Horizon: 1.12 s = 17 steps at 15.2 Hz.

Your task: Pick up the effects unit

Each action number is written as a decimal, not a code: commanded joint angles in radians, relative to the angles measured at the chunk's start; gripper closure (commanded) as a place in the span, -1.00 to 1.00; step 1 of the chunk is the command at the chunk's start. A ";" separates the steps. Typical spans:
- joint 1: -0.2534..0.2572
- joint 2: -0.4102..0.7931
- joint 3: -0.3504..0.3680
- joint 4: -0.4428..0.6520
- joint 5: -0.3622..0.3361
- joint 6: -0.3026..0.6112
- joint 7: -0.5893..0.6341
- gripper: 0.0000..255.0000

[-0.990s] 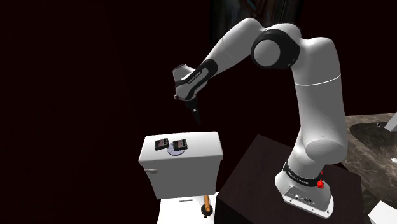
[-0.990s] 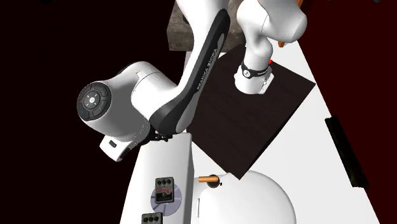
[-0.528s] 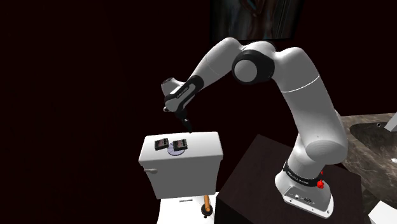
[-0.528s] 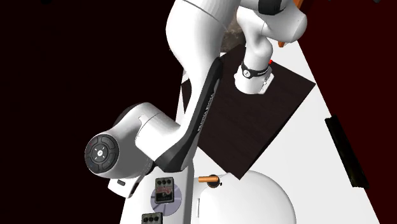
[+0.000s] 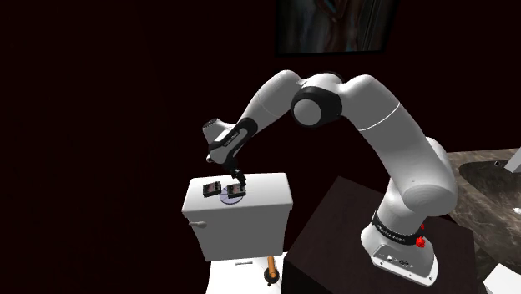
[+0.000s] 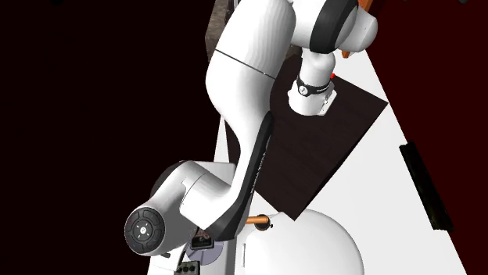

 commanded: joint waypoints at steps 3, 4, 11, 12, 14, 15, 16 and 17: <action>0.000 0.043 0.000 0.014 -0.001 0.028 0.003 -1.00; 0.000 0.049 0.000 0.017 -0.001 0.032 0.004 -1.00; 0.001 0.049 0.000 0.017 -0.001 0.032 0.004 1.00; 0.000 0.048 0.000 0.017 -0.001 0.031 0.004 1.00; 0.000 0.049 0.000 0.018 -0.001 0.031 0.004 1.00; 0.000 0.049 0.000 0.017 -0.001 0.032 0.004 1.00; 0.000 0.038 0.000 0.012 -0.001 0.026 0.003 1.00; 0.000 0.027 0.000 0.008 -0.001 0.019 0.002 1.00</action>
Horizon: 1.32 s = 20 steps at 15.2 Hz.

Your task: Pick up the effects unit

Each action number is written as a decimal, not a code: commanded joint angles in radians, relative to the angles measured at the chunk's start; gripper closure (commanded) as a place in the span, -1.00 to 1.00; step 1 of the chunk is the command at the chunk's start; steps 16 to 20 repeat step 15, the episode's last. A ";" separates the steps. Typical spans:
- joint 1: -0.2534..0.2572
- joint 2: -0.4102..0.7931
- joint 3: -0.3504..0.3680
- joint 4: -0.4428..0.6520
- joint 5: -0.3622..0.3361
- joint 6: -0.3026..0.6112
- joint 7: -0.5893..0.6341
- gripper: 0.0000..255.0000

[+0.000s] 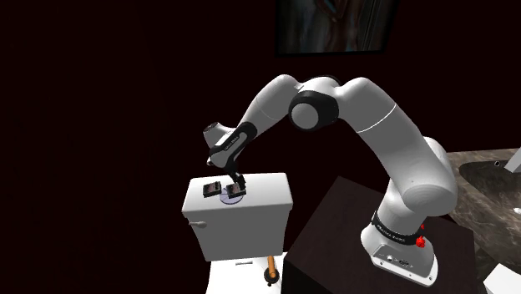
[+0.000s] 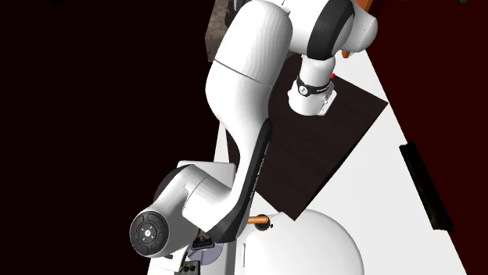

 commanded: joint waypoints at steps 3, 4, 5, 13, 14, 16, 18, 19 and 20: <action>0.000 -0.041 0.000 -0.016 0.000 -0.024 -0.003 1.00; 0.000 -0.051 0.000 -0.020 0.000 -0.031 -0.004 1.00; 0.001 -0.062 0.000 -0.023 0.001 -0.039 -0.005 1.00; 0.001 -0.139 0.000 -0.039 0.002 -0.100 -0.013 1.00; 0.002 -0.141 0.000 -0.039 0.002 -0.101 -0.013 1.00; 0.002 -0.141 0.000 -0.039 0.002 -0.101 -0.013 1.00; 0.002 -0.141 0.000 -0.039 0.002 -0.101 -0.013 1.00; 0.002 -0.141 0.000 -0.039 0.002 -0.101 -0.013 1.00; 0.002 -0.141 0.000 -0.039 0.002 -0.101 -0.013 1.00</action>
